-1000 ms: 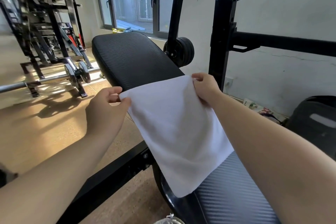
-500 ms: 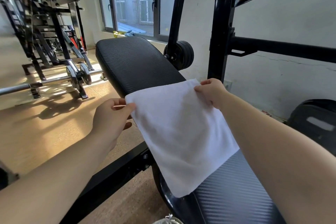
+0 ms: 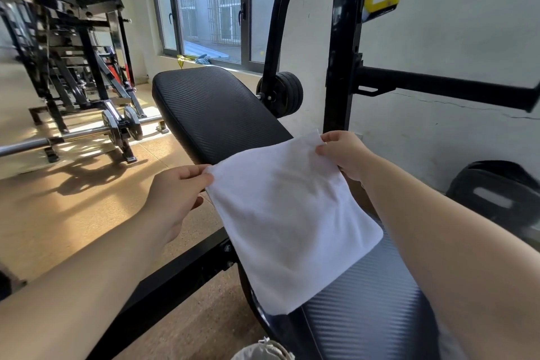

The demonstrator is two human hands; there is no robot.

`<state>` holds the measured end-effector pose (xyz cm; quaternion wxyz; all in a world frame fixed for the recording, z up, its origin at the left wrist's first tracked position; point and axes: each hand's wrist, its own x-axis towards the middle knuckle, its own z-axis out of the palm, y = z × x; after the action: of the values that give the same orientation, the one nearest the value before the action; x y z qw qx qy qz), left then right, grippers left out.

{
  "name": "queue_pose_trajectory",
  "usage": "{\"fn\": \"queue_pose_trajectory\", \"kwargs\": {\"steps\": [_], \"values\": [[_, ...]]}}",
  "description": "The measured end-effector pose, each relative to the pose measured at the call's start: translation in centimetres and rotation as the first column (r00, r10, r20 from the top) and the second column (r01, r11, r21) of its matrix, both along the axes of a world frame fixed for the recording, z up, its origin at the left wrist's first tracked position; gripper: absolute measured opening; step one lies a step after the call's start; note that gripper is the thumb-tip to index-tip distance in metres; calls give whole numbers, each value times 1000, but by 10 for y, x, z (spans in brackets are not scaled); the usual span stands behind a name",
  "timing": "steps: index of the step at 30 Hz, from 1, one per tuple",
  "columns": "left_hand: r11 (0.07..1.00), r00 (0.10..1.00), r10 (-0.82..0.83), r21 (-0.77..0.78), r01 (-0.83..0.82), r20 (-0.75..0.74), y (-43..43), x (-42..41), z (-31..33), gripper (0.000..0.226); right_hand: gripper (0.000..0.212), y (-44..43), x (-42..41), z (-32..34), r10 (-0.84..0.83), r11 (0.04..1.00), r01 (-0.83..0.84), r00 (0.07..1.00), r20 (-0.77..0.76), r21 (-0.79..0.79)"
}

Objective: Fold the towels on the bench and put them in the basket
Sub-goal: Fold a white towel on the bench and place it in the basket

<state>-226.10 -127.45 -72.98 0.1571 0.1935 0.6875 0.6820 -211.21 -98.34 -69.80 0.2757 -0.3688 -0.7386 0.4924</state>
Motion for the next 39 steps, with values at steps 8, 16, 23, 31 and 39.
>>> {"fn": "queue_pose_trajectory", "kwargs": {"steps": [8, 16, 23, 31, 39], "values": [[991, 994, 1, 132, -15, 108, -10, 30, 19, 5, 7, -23, 48, 24, -34, 997, 22, 984, -175, -70], [979, 994, 14, 199, -36, 110, -39, 62, 33, 12, 16, -59, 101, 25, -56, 998, 58, 953, -297, -1], [978, 998, 1, 207, -13, 58, -78, 81, 43, 8, 11, -104, 148, 38, -36, 999, 46, 944, -327, 23], [972, 999, 48, 233, -40, -25, -120, 101, 39, 2, 20, -153, 180, 34, 1, 1000, 2, 914, -407, 7], [977, 996, 86, 199, -79, -30, -159, 110, 9, 3, 9, -187, 190, 2, 27, 999, -15, 923, -383, 37]]}}
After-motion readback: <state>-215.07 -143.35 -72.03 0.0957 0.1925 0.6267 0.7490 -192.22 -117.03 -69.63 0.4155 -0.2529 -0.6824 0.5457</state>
